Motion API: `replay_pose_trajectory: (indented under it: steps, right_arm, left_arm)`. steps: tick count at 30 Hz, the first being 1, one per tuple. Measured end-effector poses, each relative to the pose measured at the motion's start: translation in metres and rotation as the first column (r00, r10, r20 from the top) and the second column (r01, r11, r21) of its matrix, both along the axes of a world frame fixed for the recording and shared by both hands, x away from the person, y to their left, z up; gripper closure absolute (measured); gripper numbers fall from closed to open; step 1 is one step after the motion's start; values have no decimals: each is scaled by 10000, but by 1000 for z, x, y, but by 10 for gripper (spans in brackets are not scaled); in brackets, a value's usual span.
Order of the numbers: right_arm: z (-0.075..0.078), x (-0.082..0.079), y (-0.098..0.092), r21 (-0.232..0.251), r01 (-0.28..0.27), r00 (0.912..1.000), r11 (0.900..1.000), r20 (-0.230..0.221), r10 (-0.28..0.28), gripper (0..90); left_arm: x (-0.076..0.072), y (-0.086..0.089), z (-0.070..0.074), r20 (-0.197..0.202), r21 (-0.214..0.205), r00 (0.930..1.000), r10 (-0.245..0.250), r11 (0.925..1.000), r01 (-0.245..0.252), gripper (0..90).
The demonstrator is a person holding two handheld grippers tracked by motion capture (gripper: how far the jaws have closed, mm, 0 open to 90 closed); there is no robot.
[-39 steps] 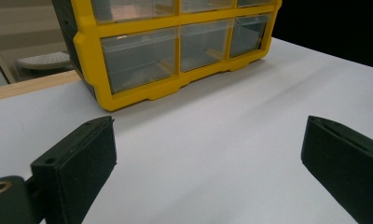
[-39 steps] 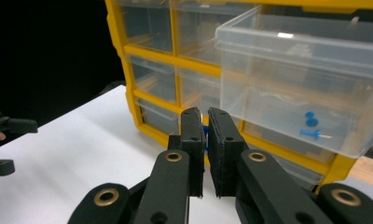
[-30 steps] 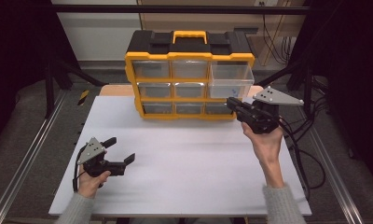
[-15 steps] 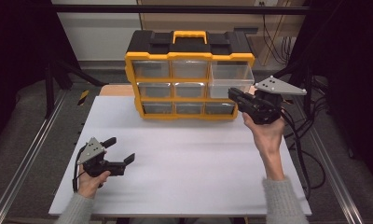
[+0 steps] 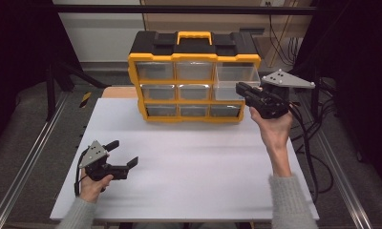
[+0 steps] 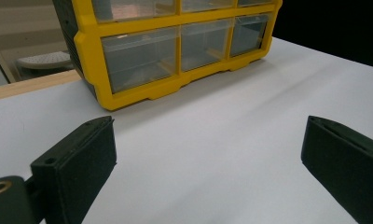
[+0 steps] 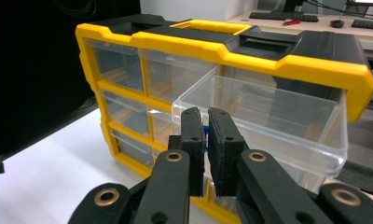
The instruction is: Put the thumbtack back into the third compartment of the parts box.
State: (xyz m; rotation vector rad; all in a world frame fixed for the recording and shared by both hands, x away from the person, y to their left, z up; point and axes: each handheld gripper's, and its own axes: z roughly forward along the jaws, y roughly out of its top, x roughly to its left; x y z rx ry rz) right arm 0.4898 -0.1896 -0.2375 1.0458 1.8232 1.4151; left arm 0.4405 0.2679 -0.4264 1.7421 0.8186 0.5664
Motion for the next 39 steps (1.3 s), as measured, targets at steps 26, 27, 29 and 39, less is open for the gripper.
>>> replay_pose_trajectory:
  steps: [26, 27, 29, 39]
  right_arm:
    - [10, 29, 1, -159, 371, 9993, 9992, -5, -371, 856]
    - [10, 31, 2, -169, 406, 9992, 9990, -9, -406, 857]
    - [11, 33, 1, -176, 436, 9990, 9989, -27, -436, 856]
    - [10, 44, 0, -294, 707, 9974, 9971, -137, -711, 856]
  left_arm:
    - [0, 1, 0, 29, -8, 10000, -2, 10000, 2, 26]
    - [0, 1, 0, 27, -4, 10000, -2, 10000, 2, 27]
    - [0, 1, 0, 23, -4, 10000, -2, 10000, 2, 26]
    - [0, 1, 0, 13, -11, 10000, -11, 10000, 11, 26]
